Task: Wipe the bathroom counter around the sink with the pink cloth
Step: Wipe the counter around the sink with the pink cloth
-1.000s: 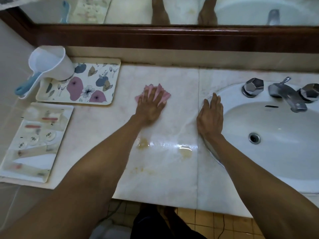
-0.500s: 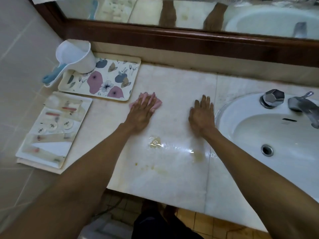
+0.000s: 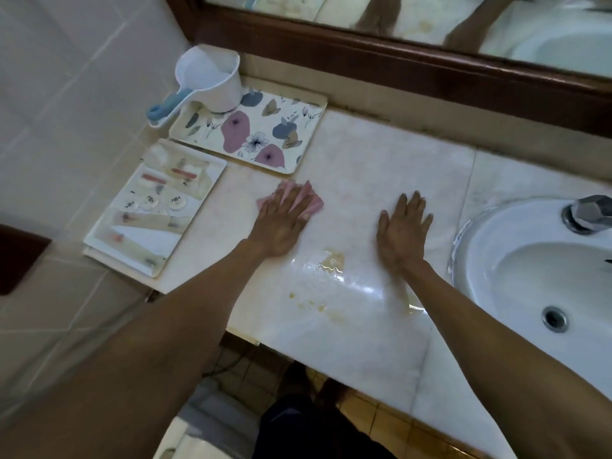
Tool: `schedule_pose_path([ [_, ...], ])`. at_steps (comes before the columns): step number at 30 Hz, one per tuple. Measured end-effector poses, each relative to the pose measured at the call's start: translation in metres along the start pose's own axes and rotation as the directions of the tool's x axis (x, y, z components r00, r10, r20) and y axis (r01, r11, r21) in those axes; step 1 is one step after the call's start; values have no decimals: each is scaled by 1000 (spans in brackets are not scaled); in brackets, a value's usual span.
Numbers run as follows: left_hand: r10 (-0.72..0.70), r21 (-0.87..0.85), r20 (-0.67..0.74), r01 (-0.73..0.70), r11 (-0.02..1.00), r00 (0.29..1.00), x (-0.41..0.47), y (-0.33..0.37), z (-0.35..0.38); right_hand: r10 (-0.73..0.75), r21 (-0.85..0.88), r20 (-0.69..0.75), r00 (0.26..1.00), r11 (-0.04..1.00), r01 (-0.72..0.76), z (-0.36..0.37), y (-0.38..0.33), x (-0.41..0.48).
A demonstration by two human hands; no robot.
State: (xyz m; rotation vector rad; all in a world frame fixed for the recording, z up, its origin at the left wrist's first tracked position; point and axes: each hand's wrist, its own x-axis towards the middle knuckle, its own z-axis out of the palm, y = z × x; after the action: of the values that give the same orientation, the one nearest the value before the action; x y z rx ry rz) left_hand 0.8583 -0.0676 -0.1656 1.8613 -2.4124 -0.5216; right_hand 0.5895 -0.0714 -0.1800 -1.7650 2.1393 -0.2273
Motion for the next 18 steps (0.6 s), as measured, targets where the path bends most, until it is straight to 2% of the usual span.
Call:
schedule_pose_path([
  [2, -104, -31, -45, 102, 994, 994, 17, 10, 4, -43, 9, -3, 999, 999, 43, 3, -6, 0],
  [4, -136, -72, -91, 130, 989, 986, 12, 26, 11, -81, 37, -5, 997, 996, 82, 5, -13, -2],
  [6, -66, -101, -99, 56, 993, 993, -15, 30, 20, -94, 63, -2, 996, 994, 94, 7, -18, -3],
  [9, 114, -61, -34, -116, 991, 993, -76, 4, 20, -160, 53, 8, 987, 986, 159, 9, -26, -1],
  [11, 125, -17, -13, -125, 992, 992, -106, -32, 13, -201, 40, 18, 979, 979, 201, 11, -35, 3],
  [14, -16, -1, -61, 16, 1000, 998, -101, -75, -2, -209, -4, 20, 978, 978, 209, 18, -45, 7],
  [16, -163, -52, -121, 158, 986, 979, -75, -73, -7, -224, -38, -3, 975, 974, 223, 26, -43, 7],
  [18, -215, -58, -180, 208, 977, 960, -53, -52, -4, -231, -71, -36, 972, 971, 228, 33, -39, 5],
])
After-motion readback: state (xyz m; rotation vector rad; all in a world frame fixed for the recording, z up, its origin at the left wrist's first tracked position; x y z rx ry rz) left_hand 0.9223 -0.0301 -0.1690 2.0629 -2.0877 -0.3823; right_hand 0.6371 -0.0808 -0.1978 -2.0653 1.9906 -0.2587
